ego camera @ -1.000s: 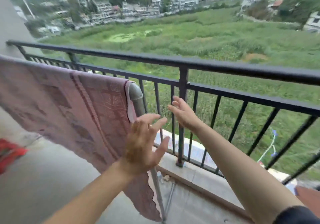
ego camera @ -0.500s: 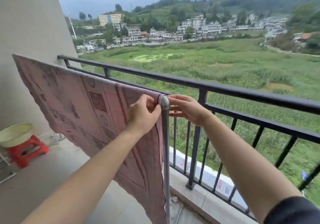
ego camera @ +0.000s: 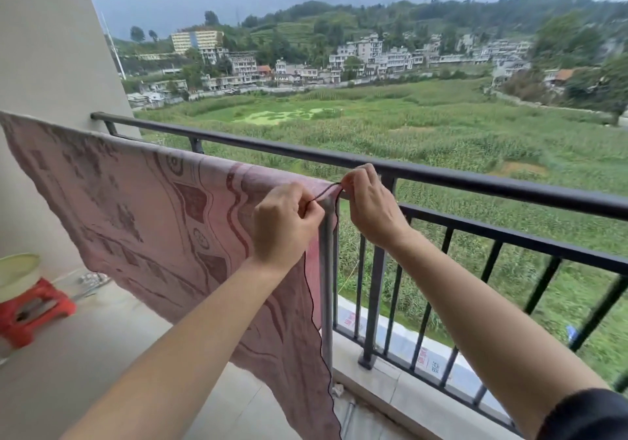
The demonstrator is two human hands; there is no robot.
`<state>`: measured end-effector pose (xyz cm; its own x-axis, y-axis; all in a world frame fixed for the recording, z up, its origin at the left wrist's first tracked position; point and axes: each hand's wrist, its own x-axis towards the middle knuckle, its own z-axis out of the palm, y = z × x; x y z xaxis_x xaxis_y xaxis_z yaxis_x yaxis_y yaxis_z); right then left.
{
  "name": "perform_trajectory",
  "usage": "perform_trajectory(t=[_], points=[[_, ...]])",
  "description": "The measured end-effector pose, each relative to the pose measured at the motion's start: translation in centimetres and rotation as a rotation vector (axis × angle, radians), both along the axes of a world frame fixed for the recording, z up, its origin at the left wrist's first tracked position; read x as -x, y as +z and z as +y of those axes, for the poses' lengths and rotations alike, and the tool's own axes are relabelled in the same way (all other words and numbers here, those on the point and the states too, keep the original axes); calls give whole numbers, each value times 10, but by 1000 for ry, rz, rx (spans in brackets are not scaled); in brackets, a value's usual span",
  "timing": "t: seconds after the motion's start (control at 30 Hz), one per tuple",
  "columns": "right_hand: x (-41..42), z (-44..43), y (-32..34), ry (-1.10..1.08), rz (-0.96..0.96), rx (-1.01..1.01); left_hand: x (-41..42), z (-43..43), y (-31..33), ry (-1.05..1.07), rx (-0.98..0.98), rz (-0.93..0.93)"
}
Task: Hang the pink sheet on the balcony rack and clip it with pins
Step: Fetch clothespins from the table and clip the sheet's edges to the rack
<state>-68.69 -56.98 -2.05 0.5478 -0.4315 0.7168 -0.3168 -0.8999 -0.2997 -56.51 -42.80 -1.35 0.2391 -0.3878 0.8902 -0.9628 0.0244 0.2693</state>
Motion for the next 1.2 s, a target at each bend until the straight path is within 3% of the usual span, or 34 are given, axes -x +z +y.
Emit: perform_trajectory(t=[0.07, 0.13, 0.27, 0.43, 0.6, 0.9, 1.2], points=[[3, 6, -23, -28, 97, -42, 7, 4, -29, -33, -204, -111], [-3, 12, -31, -30, 121, -140, 10, 7, -53, -87, -357, -38], [0, 11, -18, -20, 177, -271, 5, 5, -54, -190, -384, 156], [63, 3, -54, -227, 234, -311, 19, 8, -60, -368, -421, 31], [169, 42, -139, -530, 311, -440, 65, -1, -123, -548, -539, -125], [388, 240, -238, -1165, 379, -759, 257, 2, -221, -935, -872, -289], [548, 382, -280, -1557, 160, -1018, 453, 56, -275, -1098, -1084, -682]])
